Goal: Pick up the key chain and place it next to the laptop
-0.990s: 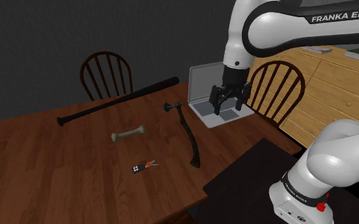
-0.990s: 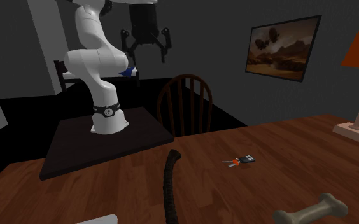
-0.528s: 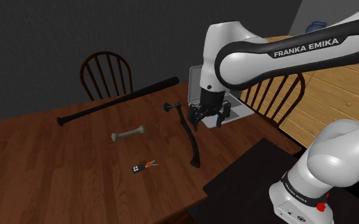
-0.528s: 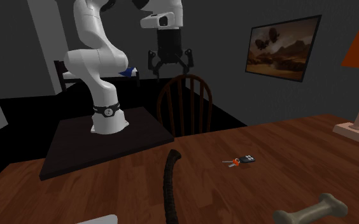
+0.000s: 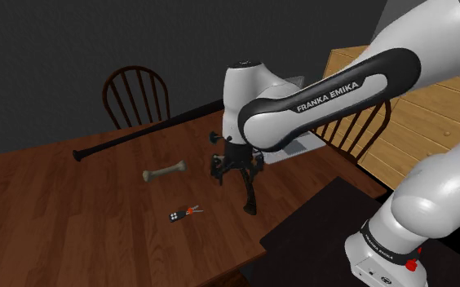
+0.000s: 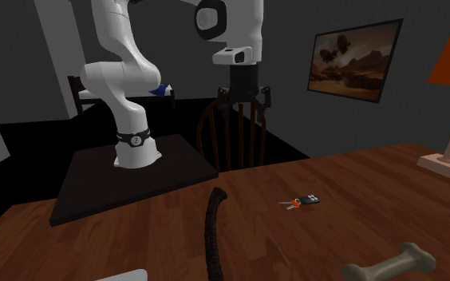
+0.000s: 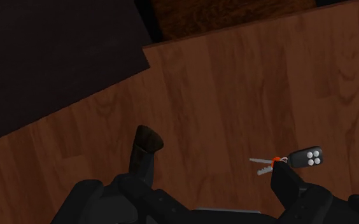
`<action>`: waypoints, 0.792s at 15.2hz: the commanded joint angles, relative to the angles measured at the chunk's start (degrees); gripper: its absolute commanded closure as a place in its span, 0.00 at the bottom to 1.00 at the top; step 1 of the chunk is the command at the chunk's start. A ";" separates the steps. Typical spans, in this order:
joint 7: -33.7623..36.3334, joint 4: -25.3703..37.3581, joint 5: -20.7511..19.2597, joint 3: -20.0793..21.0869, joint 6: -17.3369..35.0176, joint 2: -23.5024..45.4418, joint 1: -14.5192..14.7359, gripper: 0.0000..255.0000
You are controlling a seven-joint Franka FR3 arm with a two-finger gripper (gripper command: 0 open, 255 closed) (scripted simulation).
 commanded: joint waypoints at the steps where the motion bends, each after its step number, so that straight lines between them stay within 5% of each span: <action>1: 5.14 1.78 -3.34 2.48 3.75 5.43 -1.23 0.00; 6: 21.20 8.49 -17.25 5.27 9.65 20.18 -1.38 0.00; 12: 37.61 19.93 -32.42 -0.57 11.24 36.46 6.57 0.00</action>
